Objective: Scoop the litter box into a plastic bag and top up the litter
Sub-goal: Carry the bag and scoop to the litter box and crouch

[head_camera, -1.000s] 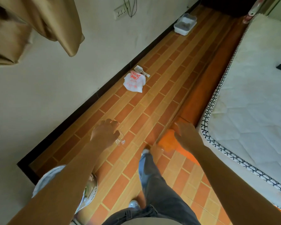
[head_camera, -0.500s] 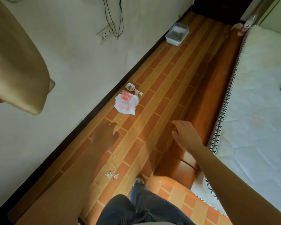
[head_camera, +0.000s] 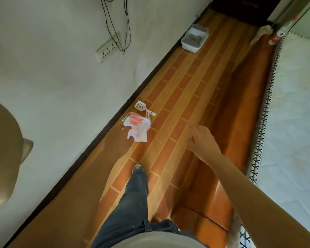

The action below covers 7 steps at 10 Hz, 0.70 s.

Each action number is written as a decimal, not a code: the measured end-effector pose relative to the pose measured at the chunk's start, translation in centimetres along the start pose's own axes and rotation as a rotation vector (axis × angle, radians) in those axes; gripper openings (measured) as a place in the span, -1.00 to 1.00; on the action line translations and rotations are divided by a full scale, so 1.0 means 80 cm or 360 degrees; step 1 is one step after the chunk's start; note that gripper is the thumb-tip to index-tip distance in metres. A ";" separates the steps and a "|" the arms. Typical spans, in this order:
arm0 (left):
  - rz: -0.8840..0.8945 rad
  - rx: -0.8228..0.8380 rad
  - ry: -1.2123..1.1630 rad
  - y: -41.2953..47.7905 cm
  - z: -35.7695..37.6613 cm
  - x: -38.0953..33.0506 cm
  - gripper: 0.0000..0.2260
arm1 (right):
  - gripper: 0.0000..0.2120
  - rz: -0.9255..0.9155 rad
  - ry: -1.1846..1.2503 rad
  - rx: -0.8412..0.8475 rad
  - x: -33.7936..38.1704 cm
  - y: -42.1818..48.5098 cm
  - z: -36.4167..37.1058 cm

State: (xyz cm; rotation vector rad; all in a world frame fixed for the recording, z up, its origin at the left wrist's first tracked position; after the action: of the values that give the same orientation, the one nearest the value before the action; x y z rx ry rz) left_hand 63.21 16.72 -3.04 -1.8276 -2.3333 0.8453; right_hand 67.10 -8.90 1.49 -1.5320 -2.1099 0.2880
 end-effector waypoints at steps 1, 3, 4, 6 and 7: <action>0.0018 0.0014 -0.0015 0.065 -0.035 -0.004 -0.65 | -0.57 0.0040 0.0011 -0.0006 0.005 0.058 -0.041; 0.0106 -0.0095 0.0060 0.169 -0.108 -0.029 -0.64 | -0.56 0.0121 0.0059 -0.0084 0.000 0.143 -0.099; 0.0150 -0.0112 0.0095 0.210 -0.132 -0.046 -0.63 | -0.56 0.0119 0.0038 -0.0093 -0.007 0.183 -0.130; 0.0132 -0.0043 0.0185 0.277 -0.152 -0.070 -0.63 | -0.56 0.0062 0.0050 -0.0167 -0.033 0.255 -0.170; 0.0068 -0.0052 0.0174 0.311 -0.163 -0.084 -0.64 | -0.55 -0.0024 -0.0020 -0.0146 -0.049 0.303 -0.192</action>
State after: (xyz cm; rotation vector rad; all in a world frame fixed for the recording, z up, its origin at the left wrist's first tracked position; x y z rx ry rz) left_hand 91.89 19.20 -1.30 -1.8919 -2.2624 0.6970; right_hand 95.93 -6.21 2.38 -1.5692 -2.1706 0.1983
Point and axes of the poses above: each hand's wrist, its own y-axis towards the middle knuckle, its own z-axis out of the palm, x = y × z, the point moved 6 cm from there along y, towards the middle knuckle, and after that the axes turned 11 degrees about x, right-handed, at the moved point
